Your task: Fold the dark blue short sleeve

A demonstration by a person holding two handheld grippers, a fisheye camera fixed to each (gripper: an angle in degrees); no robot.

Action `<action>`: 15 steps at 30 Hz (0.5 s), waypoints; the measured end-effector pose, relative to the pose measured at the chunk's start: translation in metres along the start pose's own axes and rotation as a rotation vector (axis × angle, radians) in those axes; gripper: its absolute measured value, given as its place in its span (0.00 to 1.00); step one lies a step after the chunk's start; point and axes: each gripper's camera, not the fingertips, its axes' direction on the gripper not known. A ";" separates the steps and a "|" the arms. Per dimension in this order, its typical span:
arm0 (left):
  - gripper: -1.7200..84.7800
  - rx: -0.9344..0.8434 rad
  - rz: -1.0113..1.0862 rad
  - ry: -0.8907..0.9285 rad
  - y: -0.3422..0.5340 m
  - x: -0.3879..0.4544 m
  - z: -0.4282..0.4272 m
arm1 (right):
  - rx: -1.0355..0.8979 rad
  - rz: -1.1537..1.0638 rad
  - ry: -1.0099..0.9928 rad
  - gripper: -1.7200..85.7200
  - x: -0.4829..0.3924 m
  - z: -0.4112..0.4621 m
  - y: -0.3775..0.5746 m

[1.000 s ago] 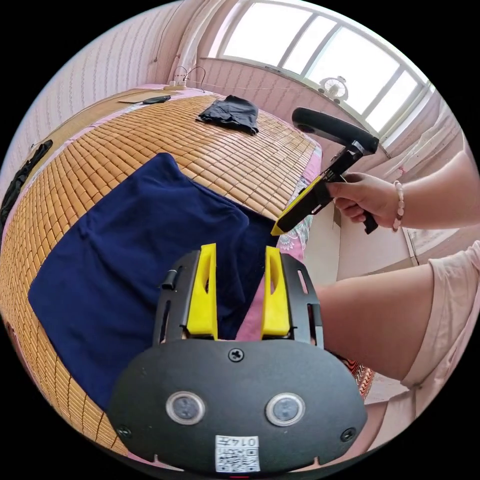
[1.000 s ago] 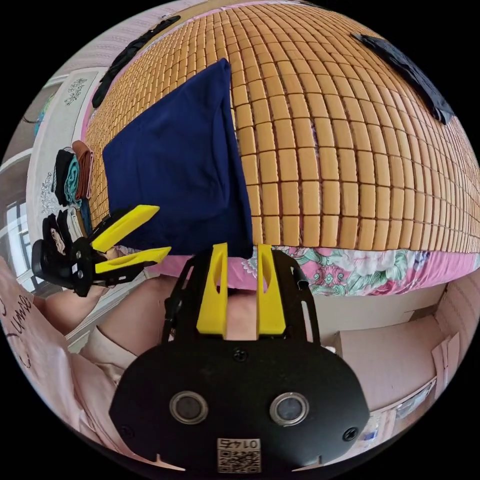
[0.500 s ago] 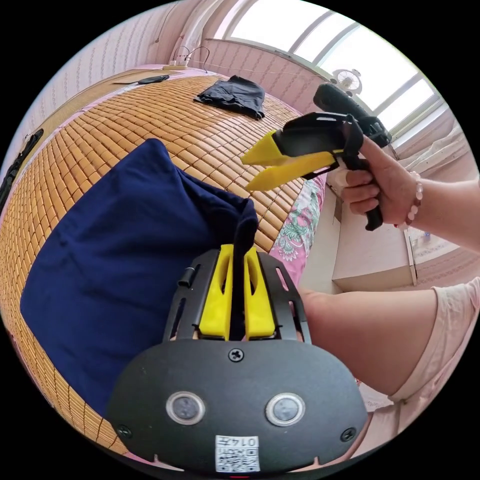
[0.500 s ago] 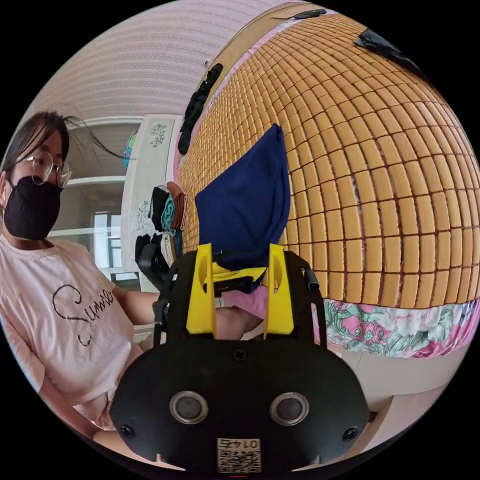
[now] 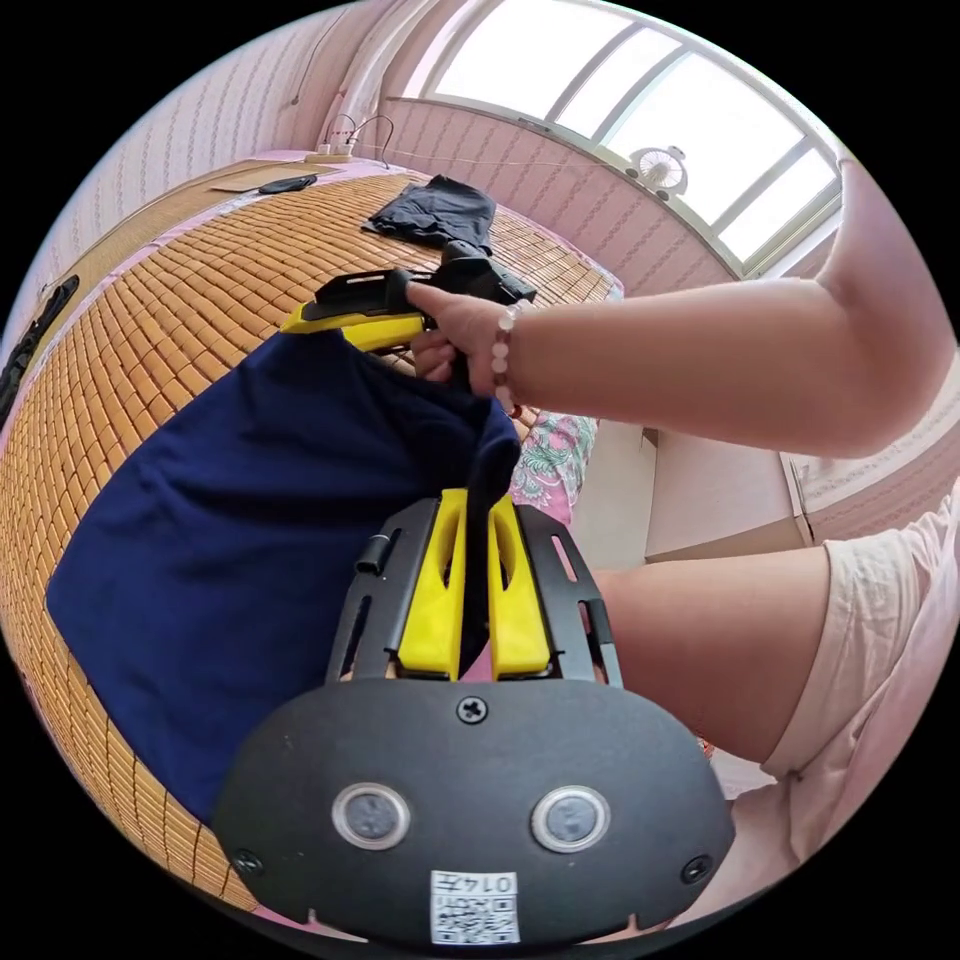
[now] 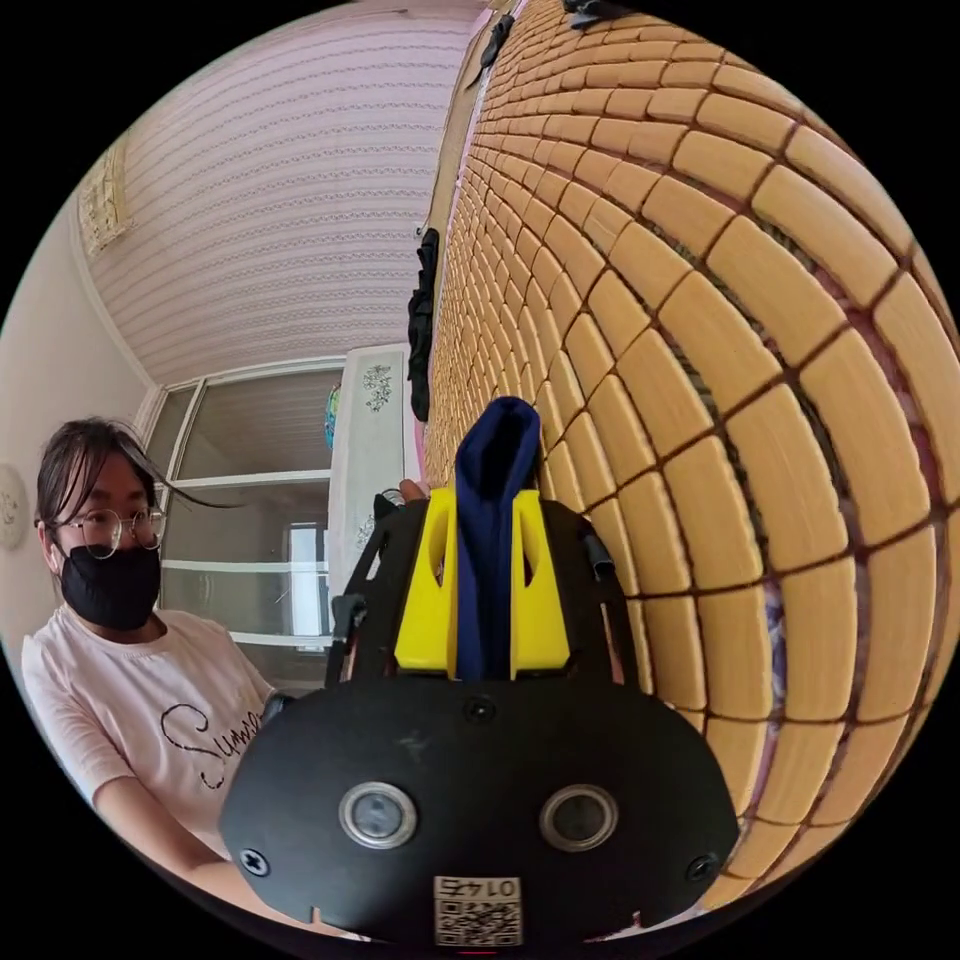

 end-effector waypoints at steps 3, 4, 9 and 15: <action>0.04 0.026 -0.019 0.011 0.000 -0.002 -0.012 | -0.013 -0.022 0.094 0.08 -0.013 -0.010 -0.008; 0.04 0.037 -0.017 0.034 -0.001 -0.002 -0.016 | -0.017 -0.034 0.121 0.07 -0.020 -0.018 -0.006; 0.04 0.131 -0.029 0.156 -0.013 0.003 -0.033 | 0.093 -0.047 0.204 0.06 -0.054 -0.077 0.014; 0.04 0.279 -0.193 0.260 -0.007 -0.016 -0.071 | 0.152 -0.090 0.304 0.05 -0.120 -0.081 0.014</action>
